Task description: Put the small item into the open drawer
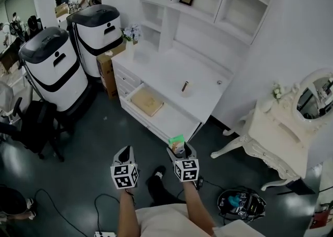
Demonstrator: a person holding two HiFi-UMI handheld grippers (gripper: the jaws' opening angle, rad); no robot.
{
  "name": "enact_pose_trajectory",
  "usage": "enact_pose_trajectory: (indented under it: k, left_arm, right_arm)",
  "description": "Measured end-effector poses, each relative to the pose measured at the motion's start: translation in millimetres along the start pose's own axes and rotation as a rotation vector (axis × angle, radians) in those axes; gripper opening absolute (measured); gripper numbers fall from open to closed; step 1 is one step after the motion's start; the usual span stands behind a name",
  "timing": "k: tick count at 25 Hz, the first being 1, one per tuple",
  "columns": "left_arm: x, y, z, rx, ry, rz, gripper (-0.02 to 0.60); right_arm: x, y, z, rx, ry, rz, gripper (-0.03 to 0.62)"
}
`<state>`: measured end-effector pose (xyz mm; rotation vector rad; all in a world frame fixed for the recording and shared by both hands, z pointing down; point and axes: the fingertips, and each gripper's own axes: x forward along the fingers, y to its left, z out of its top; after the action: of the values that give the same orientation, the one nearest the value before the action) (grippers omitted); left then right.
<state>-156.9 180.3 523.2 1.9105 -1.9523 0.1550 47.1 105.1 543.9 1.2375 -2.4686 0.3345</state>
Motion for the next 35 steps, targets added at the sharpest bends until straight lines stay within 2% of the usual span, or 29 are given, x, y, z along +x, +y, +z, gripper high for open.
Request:
enact_pose_trajectory:
  k: [7, 14, 25, 27, 31, 35]
  left_arm:
    - [66.8, 21.9, 27.4, 0.029, 0.031, -0.004, 0.015]
    - [129.7, 24.2, 58.5, 0.032, 0.053, -0.04, 0.015]
    - [216.4, 19.2, 72.8, 0.066, 0.107, -0.086, 0.015]
    - [233.8, 17.5, 74.2, 0.092, 0.118, -0.093, 0.015]
    - [269.7, 9.2, 88.7, 0.218, 0.109, -0.101, 0.016]
    - [303.3, -1.9, 102.0, 0.227, 0.1, -0.134, 0.015]
  right_arm:
    - [74.7, -4.3, 23.1, 0.022, 0.014, 0.036, 0.364]
    - [130.9, -21.6, 45.1, 0.022, 0.051, 0.055, 0.364]
    - [197.3, -71.1, 65.3, 0.086, 0.049, 0.059, 0.364]
    - [209.6, -78.1, 70.3, 0.109, 0.027, 0.074, 0.364]
    - [236.8, -100.6, 79.0, 0.127, 0.027, 0.06, 0.364]
    - [254.4, -122.0, 88.8, 0.139, 0.014, 0.054, 0.364]
